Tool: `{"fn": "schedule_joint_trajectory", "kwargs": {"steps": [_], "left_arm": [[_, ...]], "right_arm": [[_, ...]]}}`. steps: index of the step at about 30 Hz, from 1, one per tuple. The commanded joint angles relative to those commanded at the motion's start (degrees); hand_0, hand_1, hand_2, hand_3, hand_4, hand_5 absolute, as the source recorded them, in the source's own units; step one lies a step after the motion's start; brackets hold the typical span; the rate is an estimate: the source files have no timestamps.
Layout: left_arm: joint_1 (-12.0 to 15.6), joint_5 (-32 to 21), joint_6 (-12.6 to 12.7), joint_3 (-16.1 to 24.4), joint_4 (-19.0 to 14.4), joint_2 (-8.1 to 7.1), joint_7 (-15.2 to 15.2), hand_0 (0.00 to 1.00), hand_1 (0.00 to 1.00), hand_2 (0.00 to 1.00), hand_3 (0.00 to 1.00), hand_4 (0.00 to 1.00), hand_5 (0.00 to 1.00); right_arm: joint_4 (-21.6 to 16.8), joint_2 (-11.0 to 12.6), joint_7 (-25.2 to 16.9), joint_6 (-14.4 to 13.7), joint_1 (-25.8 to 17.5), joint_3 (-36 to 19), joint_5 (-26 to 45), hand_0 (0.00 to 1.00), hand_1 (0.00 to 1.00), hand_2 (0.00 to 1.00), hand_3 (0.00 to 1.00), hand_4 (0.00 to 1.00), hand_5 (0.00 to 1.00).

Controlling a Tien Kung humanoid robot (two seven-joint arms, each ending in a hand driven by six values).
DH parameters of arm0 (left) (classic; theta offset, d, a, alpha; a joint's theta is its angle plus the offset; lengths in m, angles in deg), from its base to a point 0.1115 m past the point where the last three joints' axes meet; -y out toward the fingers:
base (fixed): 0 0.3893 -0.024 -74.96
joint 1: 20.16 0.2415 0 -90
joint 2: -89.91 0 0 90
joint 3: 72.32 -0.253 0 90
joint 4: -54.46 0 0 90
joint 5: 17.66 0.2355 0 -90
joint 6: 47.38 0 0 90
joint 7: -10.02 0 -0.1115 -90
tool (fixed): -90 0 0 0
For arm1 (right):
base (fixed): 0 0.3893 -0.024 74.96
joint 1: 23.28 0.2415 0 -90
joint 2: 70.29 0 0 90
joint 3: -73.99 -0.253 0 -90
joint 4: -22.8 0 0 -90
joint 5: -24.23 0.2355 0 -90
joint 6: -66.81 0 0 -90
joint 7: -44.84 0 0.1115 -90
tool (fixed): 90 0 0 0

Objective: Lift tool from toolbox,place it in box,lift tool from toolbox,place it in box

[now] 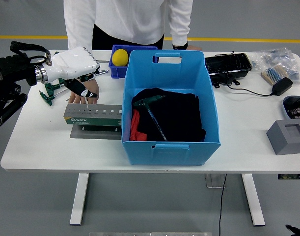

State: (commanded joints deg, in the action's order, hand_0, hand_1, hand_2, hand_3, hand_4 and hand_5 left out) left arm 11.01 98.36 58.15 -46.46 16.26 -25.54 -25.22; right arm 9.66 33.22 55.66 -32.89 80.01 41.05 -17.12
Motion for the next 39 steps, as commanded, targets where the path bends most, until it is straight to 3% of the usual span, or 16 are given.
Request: {"fn": "schedule_joint_trajectory", "kwargs": {"steps": [8, 14, 22, 29, 33, 39], "left_arm": [[0.02, -3.08, -0.31, 1.71, 0.17, 0.24, -1.72, 0.032, 0.002, 0.002, 0.026, 0.85, 0.474], [0.68, -4.12, -1.92, 4.79, -1.97, -0.21, -1.63, 0.034, 0.002, 0.002, 0.025, 0.843, 0.475], [2.24, -6.31, -4.94, 13.73, -8.48, -0.31, -0.73, 0.032, 0.002, 0.002, 0.026, 0.831, 0.468], [2.32, -7.97, -6.16, 17.28, -13.6, -0.1, 0.83, 0.034, 0.002, 0.002, 0.029, 0.827, 0.466], [2.13, -9.34, -6.78, 17.59, -15.52, 1.33, 2.02, 0.037, 0.002, 0.002, 0.03, 0.821, 0.473], [3.14, -11.14, -8.09, 18.07, -15.84, 6.05, 3.65, 0.037, 0.002, 0.002, 0.03, 0.82, 0.472]], "right_arm": [[-0.02, -0.08, 0.09, -0.02, -0.21, -0.23, -0.29, 0.617, 0.596, 0.666, 0.54, 0.776, 0.656], [-0.04, -0.14, 0.17, -0.01, -0.42, -0.43, -0.61, 0.617, 0.597, 0.666, 0.541, 0.776, 0.657], [-0.06, -0.26, 0.32, 0.1, -0.7, -0.72, -1.21, 0.617, 0.597, 0.669, 0.54, 0.776, 0.658], [-0.06, -0.24, 0.26, 0.07, -0.65, -0.5, -0.78, 0.616, 0.597, 0.668, 0.54, 0.776, 0.658], [-0.06, -0.22, 0.24, 0.12, -0.59, -0.4, -0.65, 0.617, 0.597, 0.669, 0.54, 0.776, 0.658], [-0.08, -0.19, 0.22, 0.24, -0.39, -0.26, -0.69, 0.617, 0.596, 0.668, 0.54, 0.776, 0.659]]}}
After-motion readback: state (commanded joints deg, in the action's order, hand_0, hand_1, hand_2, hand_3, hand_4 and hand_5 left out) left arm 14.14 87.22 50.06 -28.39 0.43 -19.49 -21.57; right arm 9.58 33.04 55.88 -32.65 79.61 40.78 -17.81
